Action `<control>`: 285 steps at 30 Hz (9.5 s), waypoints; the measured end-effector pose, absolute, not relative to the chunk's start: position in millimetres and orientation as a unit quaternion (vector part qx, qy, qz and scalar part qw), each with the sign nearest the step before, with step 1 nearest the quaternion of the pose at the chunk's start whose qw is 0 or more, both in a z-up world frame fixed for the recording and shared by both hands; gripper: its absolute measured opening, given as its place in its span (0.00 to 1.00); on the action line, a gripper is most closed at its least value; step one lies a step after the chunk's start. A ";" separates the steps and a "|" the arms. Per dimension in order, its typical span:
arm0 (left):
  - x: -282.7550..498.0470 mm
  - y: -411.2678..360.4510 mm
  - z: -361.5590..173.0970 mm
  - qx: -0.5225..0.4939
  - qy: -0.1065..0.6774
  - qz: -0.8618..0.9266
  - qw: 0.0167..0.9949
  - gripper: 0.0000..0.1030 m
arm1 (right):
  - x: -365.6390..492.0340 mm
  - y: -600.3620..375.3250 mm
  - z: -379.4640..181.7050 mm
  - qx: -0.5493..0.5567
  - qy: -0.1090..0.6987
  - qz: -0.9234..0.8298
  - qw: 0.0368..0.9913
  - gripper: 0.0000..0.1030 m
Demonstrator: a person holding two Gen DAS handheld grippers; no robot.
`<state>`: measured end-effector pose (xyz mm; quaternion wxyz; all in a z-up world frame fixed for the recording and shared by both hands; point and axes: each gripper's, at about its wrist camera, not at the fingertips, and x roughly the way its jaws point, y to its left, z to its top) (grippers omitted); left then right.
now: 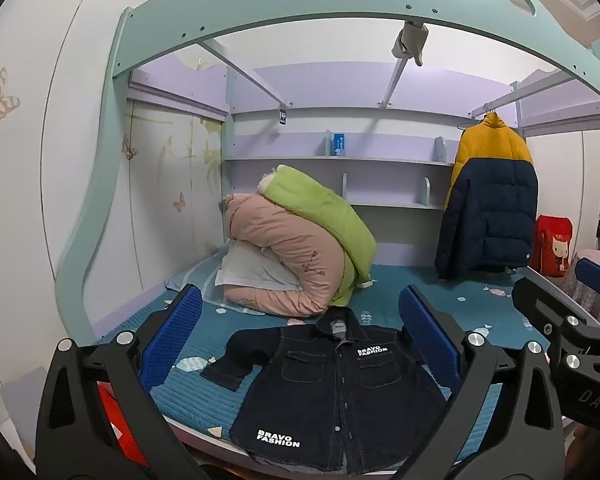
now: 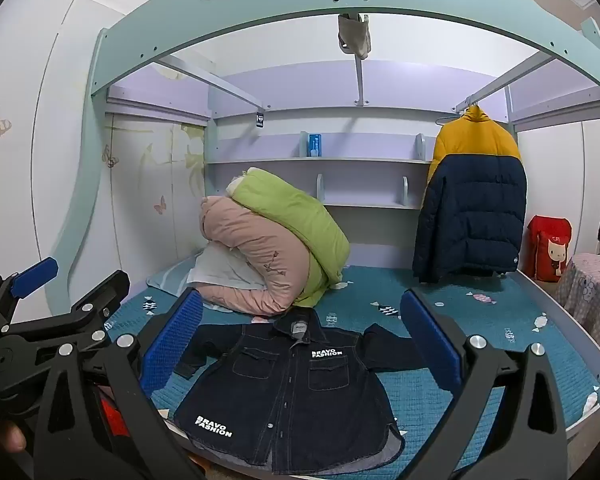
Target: Fold large clothes
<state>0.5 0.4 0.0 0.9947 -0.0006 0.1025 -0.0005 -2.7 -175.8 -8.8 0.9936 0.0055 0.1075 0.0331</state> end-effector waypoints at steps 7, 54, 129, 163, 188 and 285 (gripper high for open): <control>-1.7 -0.2 0.2 0.004 0.097 -0.001 0.995 0.96 | -1.1 -176.5 -8.6 0.009 0.109 0.037 0.993 0.93; -2.9 -14.6 1.2 0.009 0.097 -0.001 0.995 0.96 | -1.7 -182.4 -12.9 0.009 0.106 0.033 0.994 0.93; 83.4 -3.1 -43.8 0.021 0.157 0.009 0.987 0.96 | 81.6 -166.4 -45.5 -0.001 0.171 0.045 0.984 0.93; 378.9 107.6 -308.5 -0.065 0.413 0.058 0.907 0.96 | 388.2 -65.3 -296.7 -0.026 0.443 0.088 0.892 0.93; 426.0 269.7 -443.7 -0.351 0.459 0.117 0.807 0.96 | 465.3 -25.3 -372.4 -0.008 0.497 0.102 0.862 0.93; 533.2 -201.1 -423.0 -0.100 0.518 -0.246 0.814 0.76 | 448.2 -606.0 -452.3 0.441 0.341 -0.193 0.807 0.87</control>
